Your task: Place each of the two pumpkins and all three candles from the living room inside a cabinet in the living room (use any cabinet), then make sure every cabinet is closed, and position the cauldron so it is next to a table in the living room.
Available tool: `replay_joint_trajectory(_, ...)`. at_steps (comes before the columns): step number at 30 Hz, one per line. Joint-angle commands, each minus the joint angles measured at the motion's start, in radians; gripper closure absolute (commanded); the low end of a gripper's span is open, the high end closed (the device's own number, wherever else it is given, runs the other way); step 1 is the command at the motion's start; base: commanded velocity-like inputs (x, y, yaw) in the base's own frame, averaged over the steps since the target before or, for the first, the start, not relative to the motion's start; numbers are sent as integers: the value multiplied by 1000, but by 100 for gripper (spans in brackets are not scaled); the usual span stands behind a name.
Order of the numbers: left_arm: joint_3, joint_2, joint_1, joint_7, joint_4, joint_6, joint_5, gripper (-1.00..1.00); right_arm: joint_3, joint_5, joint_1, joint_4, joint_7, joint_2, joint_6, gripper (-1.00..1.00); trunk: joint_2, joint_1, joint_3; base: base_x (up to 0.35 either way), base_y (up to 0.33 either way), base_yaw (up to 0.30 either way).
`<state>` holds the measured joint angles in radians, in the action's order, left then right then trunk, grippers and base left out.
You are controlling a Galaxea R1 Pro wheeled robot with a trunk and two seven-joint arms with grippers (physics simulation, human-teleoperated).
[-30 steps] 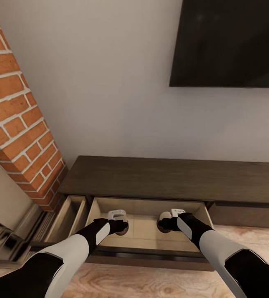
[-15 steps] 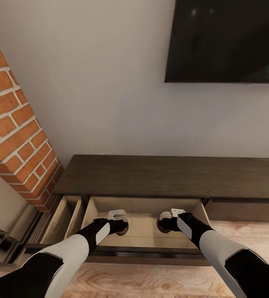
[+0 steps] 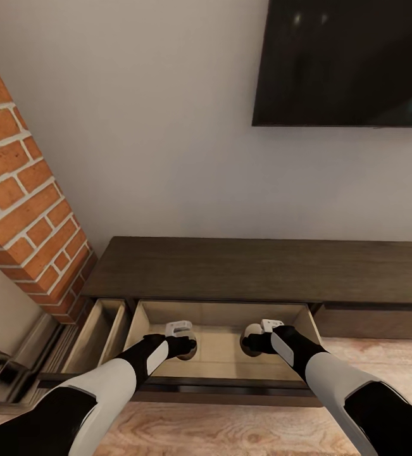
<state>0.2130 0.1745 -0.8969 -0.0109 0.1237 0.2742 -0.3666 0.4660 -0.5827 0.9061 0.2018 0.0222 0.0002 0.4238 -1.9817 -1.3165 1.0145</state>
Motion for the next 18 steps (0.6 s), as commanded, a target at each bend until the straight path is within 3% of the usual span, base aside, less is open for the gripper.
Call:
replay_joint_trajectory(1,4,0,-1,0,1,3,-5,100,0,4,0,1,2,0,4,100,0,0,1,0,0,5)
replay_joint_trajectory(18,4,0,-1,0,1,2,-5,100,-4,0,0,1,3,-1,4,100,0,0,23,0,0,94)
